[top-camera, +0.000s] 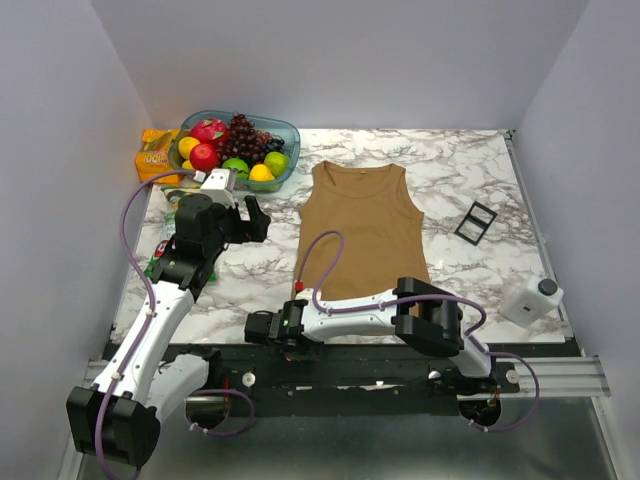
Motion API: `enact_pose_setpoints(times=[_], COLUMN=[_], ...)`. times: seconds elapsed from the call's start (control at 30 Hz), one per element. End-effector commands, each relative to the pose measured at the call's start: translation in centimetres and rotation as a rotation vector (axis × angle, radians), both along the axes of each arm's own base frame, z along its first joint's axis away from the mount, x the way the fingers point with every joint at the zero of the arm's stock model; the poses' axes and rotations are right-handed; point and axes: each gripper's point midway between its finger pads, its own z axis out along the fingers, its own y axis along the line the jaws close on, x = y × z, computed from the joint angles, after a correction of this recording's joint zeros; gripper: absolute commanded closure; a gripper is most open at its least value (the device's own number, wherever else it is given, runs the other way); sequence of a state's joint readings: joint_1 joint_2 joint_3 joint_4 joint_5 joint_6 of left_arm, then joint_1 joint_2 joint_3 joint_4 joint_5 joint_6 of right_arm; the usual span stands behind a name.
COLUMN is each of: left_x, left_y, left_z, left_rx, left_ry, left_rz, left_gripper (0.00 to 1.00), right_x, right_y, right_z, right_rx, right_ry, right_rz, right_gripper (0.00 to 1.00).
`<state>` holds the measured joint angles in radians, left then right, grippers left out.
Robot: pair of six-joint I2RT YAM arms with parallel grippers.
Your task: Pin the brooch onto the clothing
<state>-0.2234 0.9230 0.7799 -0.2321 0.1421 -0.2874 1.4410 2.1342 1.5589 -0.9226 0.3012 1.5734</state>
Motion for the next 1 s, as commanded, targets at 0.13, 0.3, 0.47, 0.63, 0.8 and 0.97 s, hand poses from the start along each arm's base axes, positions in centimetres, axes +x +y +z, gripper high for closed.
enact_pose_setpoints(times=[0.13,0.3,0.47,0.63,0.8,0.97], left_x=[-0.1,0.0,0.1,0.1,0.0,0.1], left_y=[0.3,0.1,0.1,0.2,0.4,0.4], left_z=[2.3,2.2,2.1,2.0,2.1,2.1], left_rx=[-0.001,-0.006,-0.002,0.001,0.006,0.008], left_ry=[-0.071,-0.065,-0.064,-0.062,-0.068,-0.065], left_rz=[0.0,-0.008,-0.004,0.0,0.007,0.008], left_gripper=[0.01,0.01,0.01,0.01,0.01,0.01], right_x=[-0.4,-0.7,-1.1,-1.1,-0.5,0.3], right_y=[-1.8,-1.2,-0.8,-1.2,-1.9,-3.2], right_z=[-1.3,-1.6,-2.3,-2.4,-1.7,1.3], right_rx=[-0.167,-0.138,-0.127,-0.123,-0.112,-0.165], right_ry=[0.007,0.024,0.05,0.043,0.006,-0.053], right_rz=[-0.001,0.024,0.039,0.041,0.036,0.061], right_gripper=[0.3,0.29,0.33,0.44,0.52,0.53])
